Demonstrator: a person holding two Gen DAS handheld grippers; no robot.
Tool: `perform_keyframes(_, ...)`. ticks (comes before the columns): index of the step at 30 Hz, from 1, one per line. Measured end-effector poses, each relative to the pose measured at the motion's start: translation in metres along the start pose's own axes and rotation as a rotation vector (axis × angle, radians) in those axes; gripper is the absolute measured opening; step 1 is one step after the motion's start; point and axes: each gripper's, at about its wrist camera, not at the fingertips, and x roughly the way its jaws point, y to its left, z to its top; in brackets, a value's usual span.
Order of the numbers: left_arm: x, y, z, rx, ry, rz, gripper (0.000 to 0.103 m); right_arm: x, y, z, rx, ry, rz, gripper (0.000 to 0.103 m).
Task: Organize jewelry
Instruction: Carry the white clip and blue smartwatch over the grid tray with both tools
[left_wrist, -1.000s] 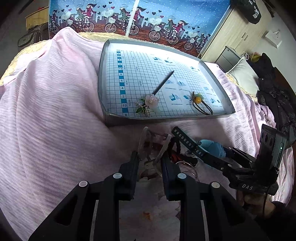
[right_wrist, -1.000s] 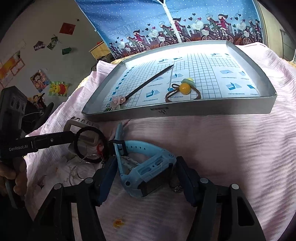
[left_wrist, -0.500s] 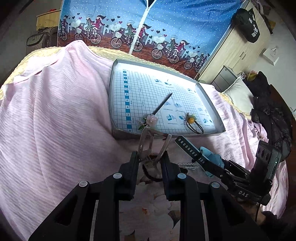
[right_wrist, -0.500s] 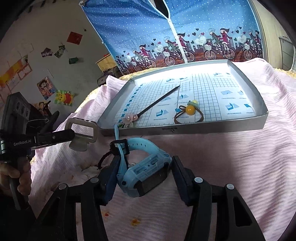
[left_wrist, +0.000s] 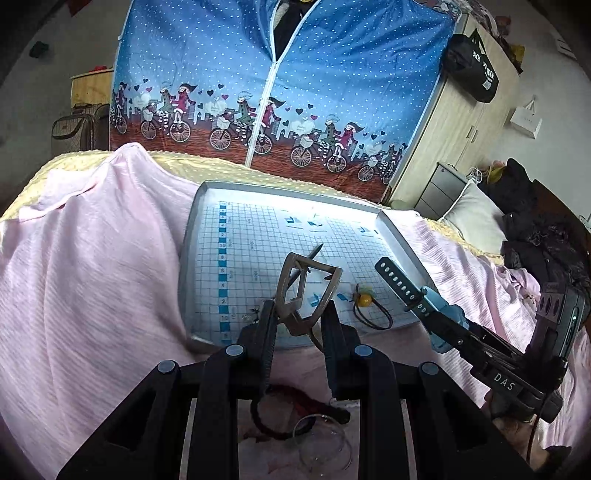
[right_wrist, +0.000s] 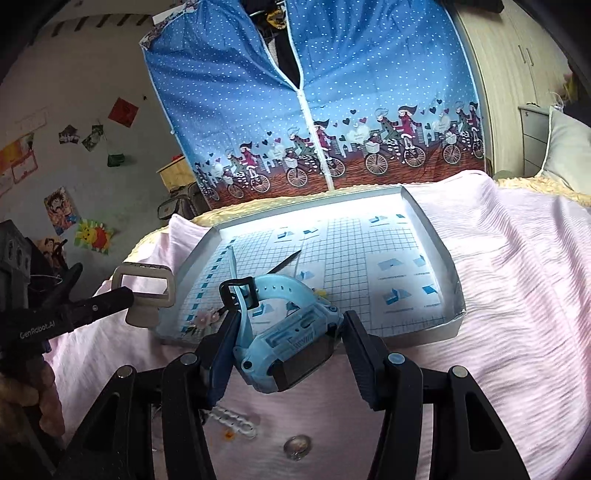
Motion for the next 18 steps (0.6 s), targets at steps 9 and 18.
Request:
perform_keyframes(9, 0.059, 0.002, -0.004, 0.016, 0.066, 0.008, 0.020, 0.024, -0.030, 0.004, 0.075, 0.033, -0.079, 0.053)
perform_keyframes(18, 0.063, 0.019, -0.004, -0.037, 0.086, 0.014, 0.020, 0.037, -0.023, 0.004, 0.007, 0.043, -0.091, 0.053)
